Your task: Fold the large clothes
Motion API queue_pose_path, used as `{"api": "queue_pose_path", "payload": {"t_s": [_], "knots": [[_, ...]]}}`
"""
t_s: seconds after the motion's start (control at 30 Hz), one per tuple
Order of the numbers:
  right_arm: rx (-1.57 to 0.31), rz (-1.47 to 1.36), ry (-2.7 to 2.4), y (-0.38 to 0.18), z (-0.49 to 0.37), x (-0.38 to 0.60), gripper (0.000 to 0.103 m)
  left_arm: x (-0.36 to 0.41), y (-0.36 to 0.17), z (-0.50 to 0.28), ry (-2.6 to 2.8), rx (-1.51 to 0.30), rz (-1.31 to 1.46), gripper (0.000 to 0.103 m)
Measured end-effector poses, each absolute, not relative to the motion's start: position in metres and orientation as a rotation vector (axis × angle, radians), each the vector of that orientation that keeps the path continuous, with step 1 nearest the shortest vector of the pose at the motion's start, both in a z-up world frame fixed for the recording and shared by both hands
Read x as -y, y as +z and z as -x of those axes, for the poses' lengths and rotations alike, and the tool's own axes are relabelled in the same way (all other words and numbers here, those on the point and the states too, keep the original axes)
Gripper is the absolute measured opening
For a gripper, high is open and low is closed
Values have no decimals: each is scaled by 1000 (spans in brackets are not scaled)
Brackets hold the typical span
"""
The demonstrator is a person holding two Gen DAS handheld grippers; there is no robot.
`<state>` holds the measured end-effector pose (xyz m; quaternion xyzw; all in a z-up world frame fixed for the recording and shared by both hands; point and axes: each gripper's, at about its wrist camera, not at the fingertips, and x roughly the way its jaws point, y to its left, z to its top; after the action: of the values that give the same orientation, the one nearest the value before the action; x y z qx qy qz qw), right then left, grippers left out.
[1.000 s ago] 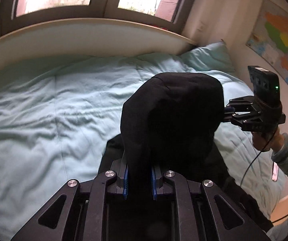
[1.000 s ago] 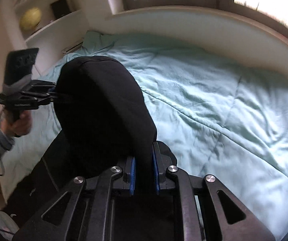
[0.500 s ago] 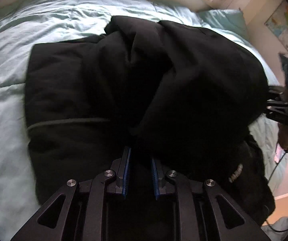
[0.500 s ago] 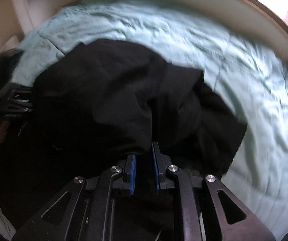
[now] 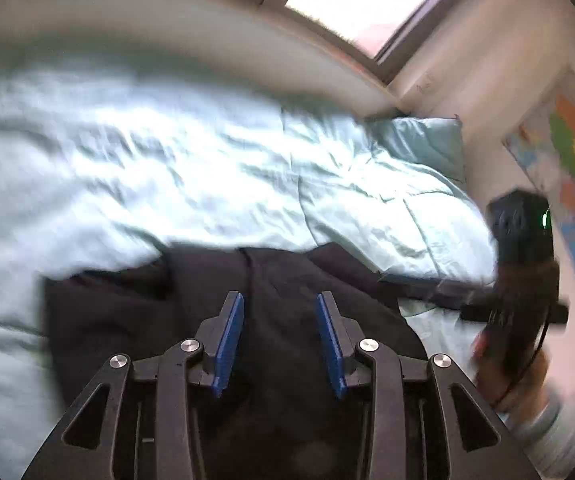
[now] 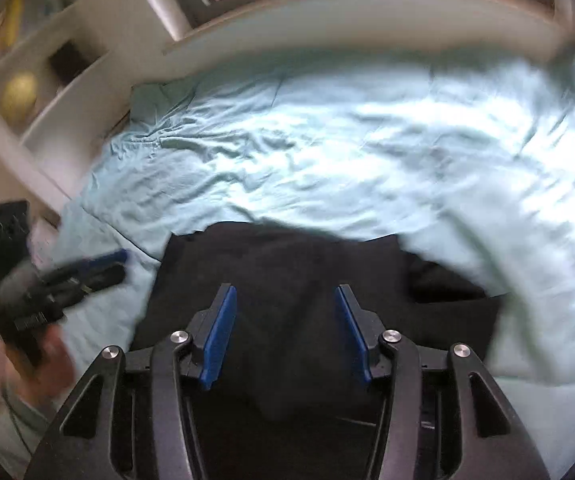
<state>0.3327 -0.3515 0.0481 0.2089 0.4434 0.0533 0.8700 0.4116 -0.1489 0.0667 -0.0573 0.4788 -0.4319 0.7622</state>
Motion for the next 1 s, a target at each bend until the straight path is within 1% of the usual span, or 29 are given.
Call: {"api": "queue_pose_path", "payload": {"t_s": [0.07,0.1,0.17,0.23,0.3,0.37,0.5,0.63,0.73,0.8,0.87,0.93,1.0], "knots": [[-1013,-528,156,16,-347,338,54,158,30,-408,-954,-1173,120,39],[-1053,-528,168,1,-345,328,54,156,13,-399,-971,-1218,101,39],[-1138,-430,165,-32,-324,303,54,140,-18,-369,-987,-1278,63,39],[-1215,-364,160,-68,-294,286,54,122,-37,-350,-943,-1307,55,39],[-1211,-373,141,-94,-272,280,54,115,-57,-341,-859,-1307,107,38],[-1181,-375,105,-105,-268,278,54,121,-59,-338,-799,-1274,98,37],[-1158,-338,74,-98,-270,274,55,134,-32,-318,-822,-1203,-43,37],[-1104,-323,143,-60,-253,275,55,120,-14,-304,-932,-1214,27,37],[-1031,-311,182,-37,-244,269,55,114,-25,-303,-880,-1230,38,37],[-1056,-292,165,-49,-246,269,55,110,-45,-308,-835,-1267,68,38],[-1143,-286,122,-87,-250,268,55,116,-56,-306,-815,-1263,16,37],[-1151,-301,126,-99,-253,261,55,120,-53,-299,-805,-1240,-26,37],[-1153,-330,126,-92,-255,265,55,115,-35,-290,-817,-1221,-31,37]]}}
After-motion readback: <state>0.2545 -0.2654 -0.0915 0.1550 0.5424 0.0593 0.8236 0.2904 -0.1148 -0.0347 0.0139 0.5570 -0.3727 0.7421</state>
